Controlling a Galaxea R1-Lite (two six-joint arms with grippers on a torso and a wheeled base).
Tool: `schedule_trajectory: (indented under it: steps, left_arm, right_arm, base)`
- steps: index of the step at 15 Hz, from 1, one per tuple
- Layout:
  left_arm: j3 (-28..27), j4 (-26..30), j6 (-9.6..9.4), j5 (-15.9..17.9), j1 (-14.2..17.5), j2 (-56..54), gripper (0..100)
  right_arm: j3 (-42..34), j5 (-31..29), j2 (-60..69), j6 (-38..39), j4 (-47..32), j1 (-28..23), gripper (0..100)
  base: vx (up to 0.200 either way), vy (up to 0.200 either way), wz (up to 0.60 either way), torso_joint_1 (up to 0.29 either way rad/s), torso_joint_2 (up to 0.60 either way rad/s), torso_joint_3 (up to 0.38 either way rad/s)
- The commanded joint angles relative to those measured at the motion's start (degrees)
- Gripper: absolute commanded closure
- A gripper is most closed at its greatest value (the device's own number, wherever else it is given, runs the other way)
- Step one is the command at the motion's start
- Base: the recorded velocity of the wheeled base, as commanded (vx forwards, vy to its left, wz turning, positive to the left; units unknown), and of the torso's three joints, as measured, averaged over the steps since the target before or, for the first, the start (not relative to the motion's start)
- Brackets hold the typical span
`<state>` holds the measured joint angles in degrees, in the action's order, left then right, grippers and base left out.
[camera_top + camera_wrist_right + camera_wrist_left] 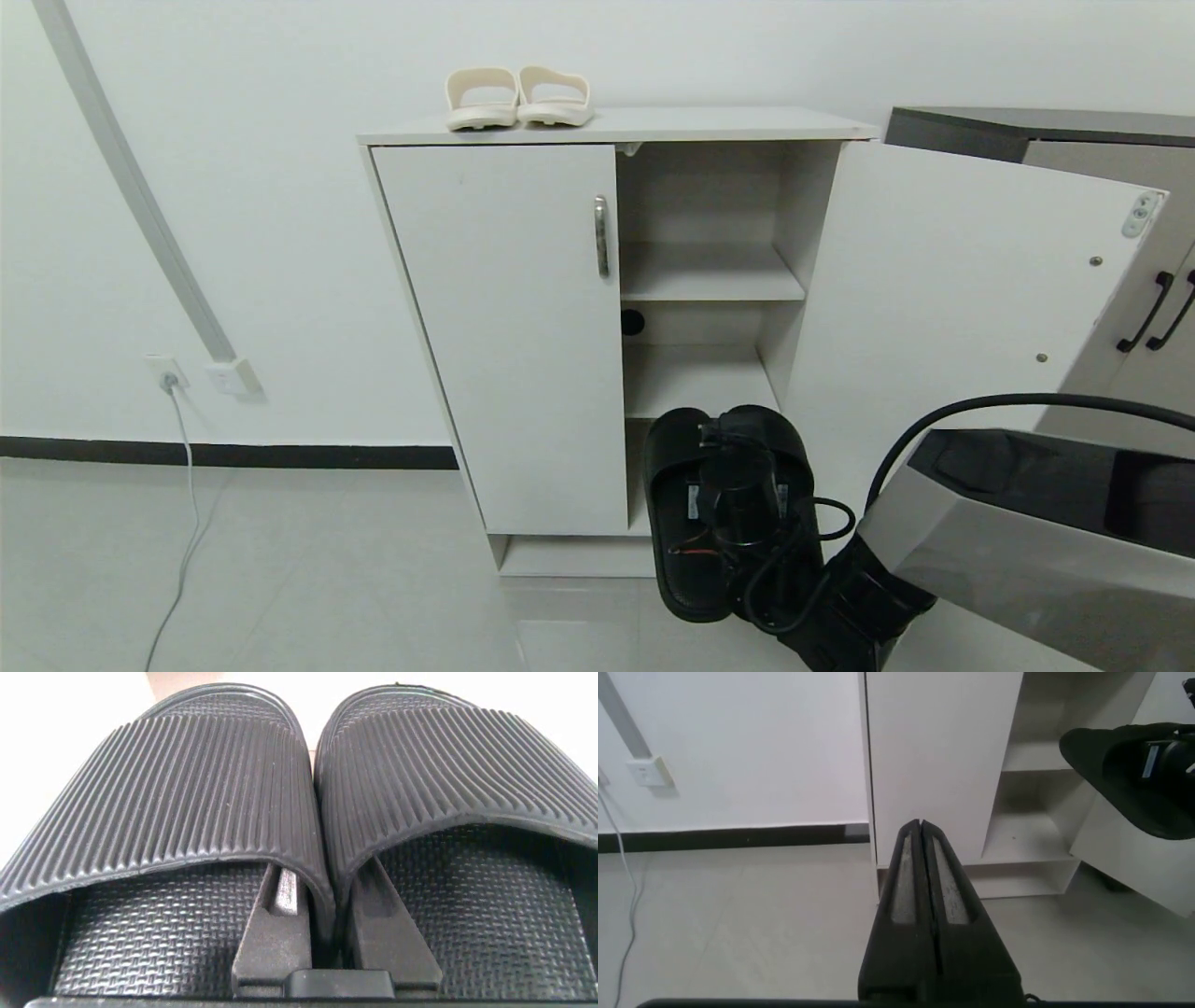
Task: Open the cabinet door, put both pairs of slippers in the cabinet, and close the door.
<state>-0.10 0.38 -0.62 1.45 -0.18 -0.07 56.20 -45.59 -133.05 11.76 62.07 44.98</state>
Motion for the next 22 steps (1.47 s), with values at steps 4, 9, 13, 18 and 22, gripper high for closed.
schedule_trajectory:
  steps: [4, 9, 13, 18, 22]
  left_arm:
    - [-0.1, 0.1, 0.01, 0.0, 0.0, 0.1, 100]
    - [-0.1, 0.1, 0.01, 0.0, 0.0, 0.1, 100]
    - [-0.1, 0.1, 0.01, 0.0, 0.0, 0.1, 100]
    - [0.0, 0.1, 0.01, 0.0, 0.0, 0.1, 100]
    - [0.0, 0.0, 0.01, 0.0, 0.0, 0.1, 100]
  right_arm:
    - [0.1, 0.2, -0.2, 0.0, 0.1, 0.0, 100]
    - [0.1, 0.3, -0.6, 0.0, 0.1, 0.0, 100]
    - [0.1, 2.3, -1.4, 0.2, 0.2, -0.2, 100]
    - [0.2, 2.0, -2.4, 0.2, 1.0, -0.2, 100]
    - [-0.3, 1.6, -5.1, -4.1, 11.0, -0.6, 100]
  base:
    - [0.0, 0.0, 0.0, 0.001, 0.0, -0.059]
    - [0.0, 0.0, 0.0, 0.002, 0.01, -0.18]
    - [0.0, 0.0, 0.0, 0.001, 0.0, -0.193]
    - [0.0, 0.0, 0.0, 0.006, 0.01, -0.179]
    - [0.0, 0.0, 0.0, 0.002, 0.0, -0.014]
